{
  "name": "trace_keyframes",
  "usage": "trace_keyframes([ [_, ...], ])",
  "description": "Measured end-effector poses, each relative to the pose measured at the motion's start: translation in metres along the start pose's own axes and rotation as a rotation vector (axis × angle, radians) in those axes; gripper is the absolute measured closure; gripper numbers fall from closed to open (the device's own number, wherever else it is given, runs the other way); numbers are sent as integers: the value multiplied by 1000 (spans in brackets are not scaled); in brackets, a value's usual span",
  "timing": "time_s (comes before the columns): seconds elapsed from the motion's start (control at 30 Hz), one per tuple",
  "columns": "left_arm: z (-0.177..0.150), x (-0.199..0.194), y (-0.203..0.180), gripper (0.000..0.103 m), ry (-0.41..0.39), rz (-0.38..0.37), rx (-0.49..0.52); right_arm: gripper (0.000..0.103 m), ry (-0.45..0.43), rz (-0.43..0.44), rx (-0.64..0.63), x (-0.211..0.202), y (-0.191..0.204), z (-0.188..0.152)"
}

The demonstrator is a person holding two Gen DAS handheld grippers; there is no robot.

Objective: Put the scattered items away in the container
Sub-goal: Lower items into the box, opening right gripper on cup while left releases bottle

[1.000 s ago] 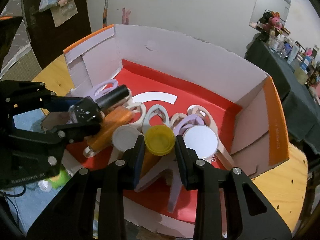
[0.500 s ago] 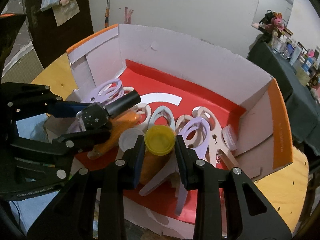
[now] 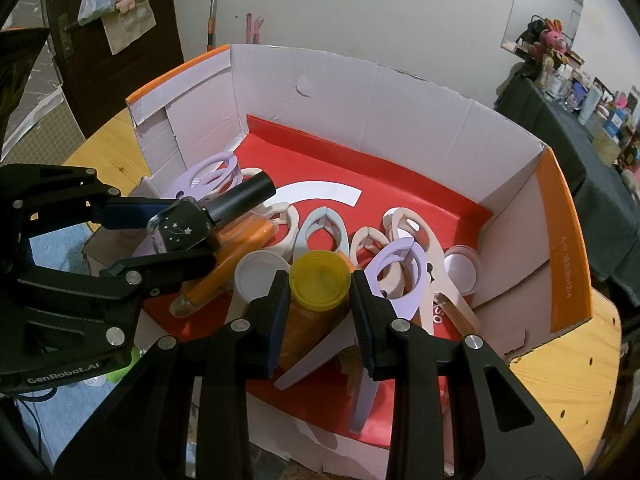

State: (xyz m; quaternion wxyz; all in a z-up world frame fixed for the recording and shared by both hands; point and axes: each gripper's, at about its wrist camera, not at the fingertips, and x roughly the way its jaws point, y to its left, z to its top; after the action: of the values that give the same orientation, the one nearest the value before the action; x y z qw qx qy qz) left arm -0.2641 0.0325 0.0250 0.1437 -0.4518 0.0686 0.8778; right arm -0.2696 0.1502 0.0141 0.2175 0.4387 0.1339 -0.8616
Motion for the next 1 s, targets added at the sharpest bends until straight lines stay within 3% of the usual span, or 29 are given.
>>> trace_keyframes([
  [1.0,-1,1,0,65,1,3,1,74,1,-6,-4,0,2,-2],
])
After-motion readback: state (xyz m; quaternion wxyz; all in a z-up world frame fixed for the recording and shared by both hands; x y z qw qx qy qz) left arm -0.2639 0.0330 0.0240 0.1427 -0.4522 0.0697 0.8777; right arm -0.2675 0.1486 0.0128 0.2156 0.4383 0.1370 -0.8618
